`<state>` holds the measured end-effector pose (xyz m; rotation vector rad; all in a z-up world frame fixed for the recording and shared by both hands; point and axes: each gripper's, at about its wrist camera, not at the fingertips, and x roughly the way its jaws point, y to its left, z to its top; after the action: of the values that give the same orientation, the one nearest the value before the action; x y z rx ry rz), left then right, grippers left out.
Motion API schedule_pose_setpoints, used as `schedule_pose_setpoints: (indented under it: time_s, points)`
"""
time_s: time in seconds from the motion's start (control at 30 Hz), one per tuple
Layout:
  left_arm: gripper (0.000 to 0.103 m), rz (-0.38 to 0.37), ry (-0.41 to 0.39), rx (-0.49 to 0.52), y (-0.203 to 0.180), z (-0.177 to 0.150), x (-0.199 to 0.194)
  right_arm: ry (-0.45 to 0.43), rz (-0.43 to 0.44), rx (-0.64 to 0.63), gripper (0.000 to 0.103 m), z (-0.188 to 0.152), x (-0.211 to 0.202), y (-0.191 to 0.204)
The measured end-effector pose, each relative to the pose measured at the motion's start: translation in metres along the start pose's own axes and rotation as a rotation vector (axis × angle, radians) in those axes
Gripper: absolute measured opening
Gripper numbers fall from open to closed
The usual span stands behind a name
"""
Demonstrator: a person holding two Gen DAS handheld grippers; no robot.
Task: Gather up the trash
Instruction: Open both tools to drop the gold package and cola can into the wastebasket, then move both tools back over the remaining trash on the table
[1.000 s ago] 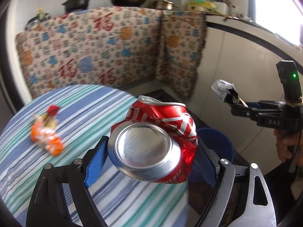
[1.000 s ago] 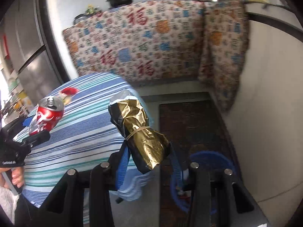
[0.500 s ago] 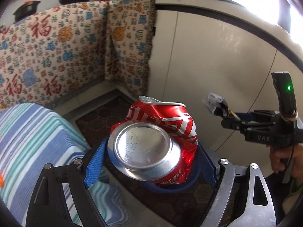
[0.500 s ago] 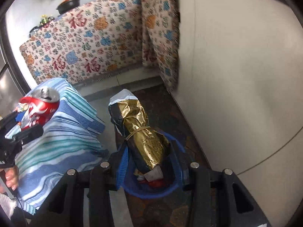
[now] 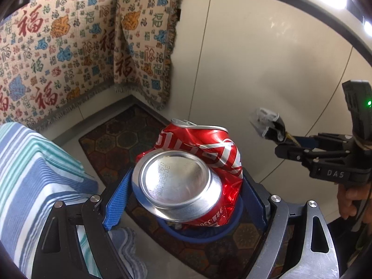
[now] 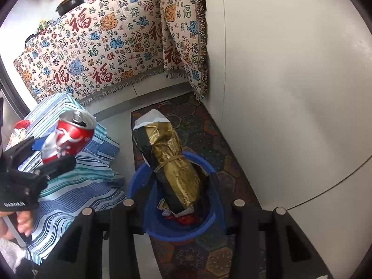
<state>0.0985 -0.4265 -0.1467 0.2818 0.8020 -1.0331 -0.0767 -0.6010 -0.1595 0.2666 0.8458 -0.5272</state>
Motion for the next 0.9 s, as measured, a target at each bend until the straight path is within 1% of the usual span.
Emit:
schedule_pose_setpoints:
  time_s: [0.27, 0.3, 0.33, 0.37, 0.4, 0.47, 0.57, 0.63, 0.73, 0.8, 0.9]
  points:
    - [0.089, -0.014, 0.046, 0.018, -0.006, -0.003, 0.028, 0.001, 0.019, 0.019, 0.046, 0.012, 0.015, -0.008]
    - [0.089, -0.013, 0.051, 0.019, -0.006, -0.003, 0.031, -0.003, 0.025, 0.023, 0.048, 0.013, 0.016, -0.008]
    - [0.092, -0.015, 0.057, 0.018, -0.007, -0.003, 0.035, -0.007, 0.03, 0.028, 0.05, 0.016, 0.018, -0.008]
    - [0.094, -0.02, 0.061, 0.015, -0.007, -0.002, 0.039, -0.013, 0.04, 0.036, 0.058, 0.017, 0.018, -0.008]
    - [0.097, -0.026, 0.061, 0.01, -0.008, -0.002, 0.043, -0.018, 0.045, 0.041, 0.062, 0.018, 0.019, -0.008]
    - [0.098, -0.04, 0.061, 0.001, -0.008, -0.001, 0.048, -0.027, 0.05, 0.044, 0.064, 0.02, 0.02, -0.006]
    - [0.098, -0.047, 0.064, -0.008, -0.01, -0.001, 0.05, -0.023, 0.045, 0.047, 0.064, 0.023, 0.021, -0.005]
    - [0.098, -0.056, 0.057, -0.013, -0.009, -0.001, 0.044, -0.026, 0.035, 0.044, 0.064, 0.025, 0.02, -0.005]
    - [0.098, -0.048, 0.037, -0.004, -0.006, -0.001, 0.031, -0.043, 0.022, 0.032, 0.064, 0.027, 0.015, -0.002]
    - [0.098, -0.042, 0.016, -0.002, -0.003, -0.002, 0.015, -0.061, 0.011, 0.026, 0.064, 0.028, 0.011, 0.001]
    - [0.098, -0.017, -0.009, -0.016, 0.006, -0.006, -0.017, -0.105, -0.025, -0.025, 0.064, 0.033, 0.001, 0.018]
